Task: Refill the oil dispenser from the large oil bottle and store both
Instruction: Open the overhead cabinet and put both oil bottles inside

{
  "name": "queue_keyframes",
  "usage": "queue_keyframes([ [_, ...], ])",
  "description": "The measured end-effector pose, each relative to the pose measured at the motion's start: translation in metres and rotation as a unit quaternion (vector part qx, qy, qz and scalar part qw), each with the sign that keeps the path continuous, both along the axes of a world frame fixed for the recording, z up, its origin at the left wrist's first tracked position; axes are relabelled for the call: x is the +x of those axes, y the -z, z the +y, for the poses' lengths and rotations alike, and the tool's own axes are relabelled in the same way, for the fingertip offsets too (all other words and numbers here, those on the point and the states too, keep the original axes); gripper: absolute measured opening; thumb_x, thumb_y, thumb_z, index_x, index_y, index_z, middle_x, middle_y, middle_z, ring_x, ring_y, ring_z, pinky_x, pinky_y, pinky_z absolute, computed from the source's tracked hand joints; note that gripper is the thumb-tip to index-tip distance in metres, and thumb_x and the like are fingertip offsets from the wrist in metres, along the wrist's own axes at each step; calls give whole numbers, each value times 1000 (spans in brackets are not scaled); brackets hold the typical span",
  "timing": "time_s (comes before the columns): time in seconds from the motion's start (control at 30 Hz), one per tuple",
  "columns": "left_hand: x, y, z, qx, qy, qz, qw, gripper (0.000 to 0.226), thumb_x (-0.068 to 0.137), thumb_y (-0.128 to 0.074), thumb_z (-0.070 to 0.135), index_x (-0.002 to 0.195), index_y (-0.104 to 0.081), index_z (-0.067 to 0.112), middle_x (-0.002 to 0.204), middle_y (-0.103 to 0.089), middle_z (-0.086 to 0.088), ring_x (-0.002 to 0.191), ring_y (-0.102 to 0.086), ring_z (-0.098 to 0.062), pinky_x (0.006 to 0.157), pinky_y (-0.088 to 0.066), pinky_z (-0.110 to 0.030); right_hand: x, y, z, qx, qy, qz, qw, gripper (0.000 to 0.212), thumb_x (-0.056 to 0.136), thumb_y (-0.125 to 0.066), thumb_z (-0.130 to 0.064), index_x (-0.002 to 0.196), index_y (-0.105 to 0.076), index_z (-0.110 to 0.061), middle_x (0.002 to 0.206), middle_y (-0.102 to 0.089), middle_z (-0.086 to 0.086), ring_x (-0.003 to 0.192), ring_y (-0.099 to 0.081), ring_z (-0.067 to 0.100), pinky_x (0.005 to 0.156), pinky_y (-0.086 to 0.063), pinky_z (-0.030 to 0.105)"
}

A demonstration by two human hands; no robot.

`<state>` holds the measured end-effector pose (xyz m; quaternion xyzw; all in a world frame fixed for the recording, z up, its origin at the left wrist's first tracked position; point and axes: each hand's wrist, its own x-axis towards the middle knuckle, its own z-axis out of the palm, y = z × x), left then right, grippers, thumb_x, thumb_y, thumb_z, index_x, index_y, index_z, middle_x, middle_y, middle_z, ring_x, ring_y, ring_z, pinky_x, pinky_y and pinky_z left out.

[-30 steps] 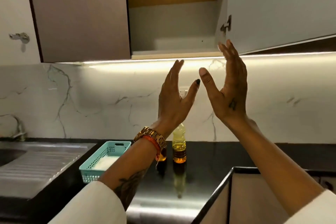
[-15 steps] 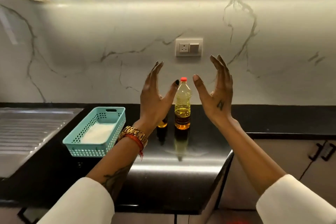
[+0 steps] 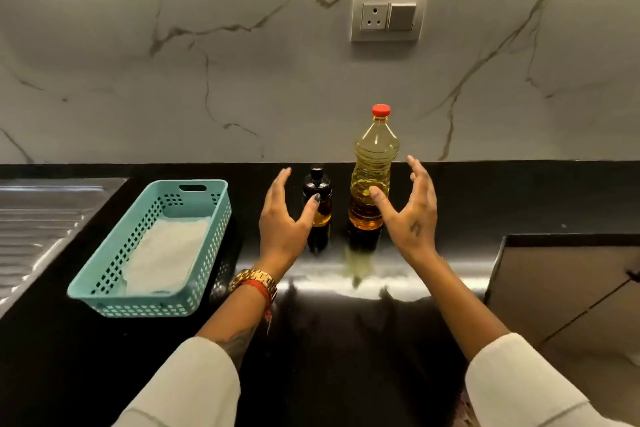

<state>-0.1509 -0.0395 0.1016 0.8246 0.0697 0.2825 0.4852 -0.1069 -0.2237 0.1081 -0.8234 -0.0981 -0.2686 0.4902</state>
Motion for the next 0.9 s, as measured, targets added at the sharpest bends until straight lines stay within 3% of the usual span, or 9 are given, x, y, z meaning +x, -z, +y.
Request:
queue_keyframes([
  [0.2, 55, 46, 22, -26, 43, 89, 995, 82, 77, -71, 36, 144, -23, 27, 148, -33, -2, 135, -34, -19, 108, -34, -41, 35, 42, 19, -19, 23, 114, 993, 97, 69, -76, -43, 144, -16, -25, 147, -30, 8, 132, -33, 27, 104, -36, 50],
  [0.43, 103, 76, 18, -76, 94, 144, 982, 108, 65, -81, 39, 146, -10, 24, 147, -36, -5, 135, -35, -20, 110, -32, -37, 73, 66, 30, 19, 58, 160, 985, 116, 57, -83, -47, 144, -10, -29, 147, -31, 6, 134, -33, 23, 106, -36, 46],
  [0.6, 116, 88, 15, -104, 108, 157, 976, 115, 61, -85, 30, 146, -9, 25, 141, -45, -8, 130, -41, -25, 108, -33, -38, 80, 75, 34, 36, 41, 164, 985, 117, 51, -86, -42, 141, -13, -25, 139, -38, 5, 125, -40, 17, 98, -37, 28],
  [0.73, 118, 96, 16, -112, 107, 145, 977, 106, 58, -87, 23, 141, -21, 24, 130, -54, -3, 120, -50, -19, 103, -41, -36, 82, 79, 36, 38, 46, 166, 984, 111, 53, -88, -32, 138, -18, -23, 131, -45, 5, 113, -44, 11, 90, -37, 23],
  [0.9, 119, 99, 14, -85, 71, 124, 986, 62, 59, -85, 19, 111, -51, 20, 102, -62, 6, 98, -61, -14, 80, -43, -19, 85, 81, 38, 24, 101, 160, 982, 97, 55, -87, -34, 133, -31, -21, 119, -56, 5, 107, -54, 22, 83, -41, 25],
])
